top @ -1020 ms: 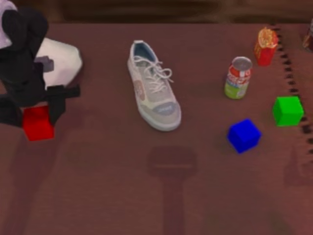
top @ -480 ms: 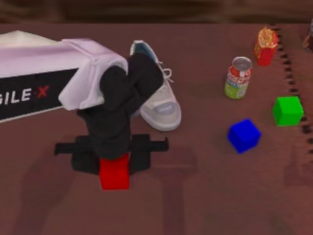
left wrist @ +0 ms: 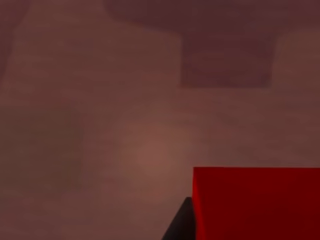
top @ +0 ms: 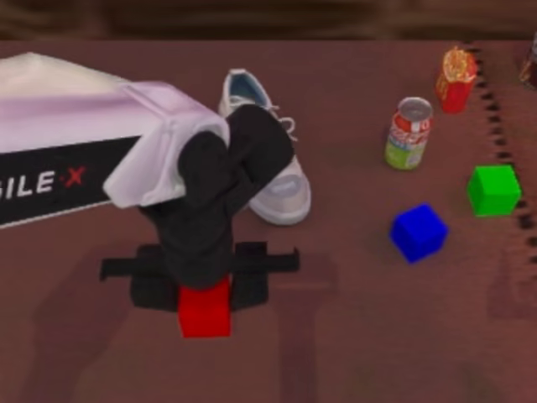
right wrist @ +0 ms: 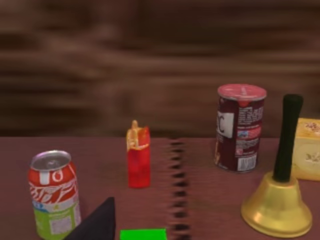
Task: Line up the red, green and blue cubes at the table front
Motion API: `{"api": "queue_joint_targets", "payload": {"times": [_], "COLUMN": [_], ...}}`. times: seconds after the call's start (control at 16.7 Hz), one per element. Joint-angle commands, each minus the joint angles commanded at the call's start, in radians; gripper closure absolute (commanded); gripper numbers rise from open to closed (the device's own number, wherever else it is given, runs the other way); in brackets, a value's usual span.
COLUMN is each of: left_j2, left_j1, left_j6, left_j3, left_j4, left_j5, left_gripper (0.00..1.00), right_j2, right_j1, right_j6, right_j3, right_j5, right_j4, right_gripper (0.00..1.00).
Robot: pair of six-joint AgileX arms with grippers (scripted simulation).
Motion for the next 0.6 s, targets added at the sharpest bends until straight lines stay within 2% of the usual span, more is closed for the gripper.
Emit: {"api": "queue_joint_targets", "payload": {"times": [0.36,0.6], "left_j2": [0.082,0.102], "left_j1": [-0.002,-0.005], "left_j6": [-0.001,-0.001], "left_j3": [-0.129,-0.156], "left_j4": [0.221,0.261], "left_j5": [0.001,0.0], "left_gripper": [1.0,1.0], "right_j2": [0.0,0.0], "right_j1": [0.0,0.0], "right_j6": [0.0,0.0], "right_j3": [0.0,0.0], "right_j5": [0.0,0.0], "right_j4": [0.0,0.0], "right_gripper": [0.0,0.0]}}
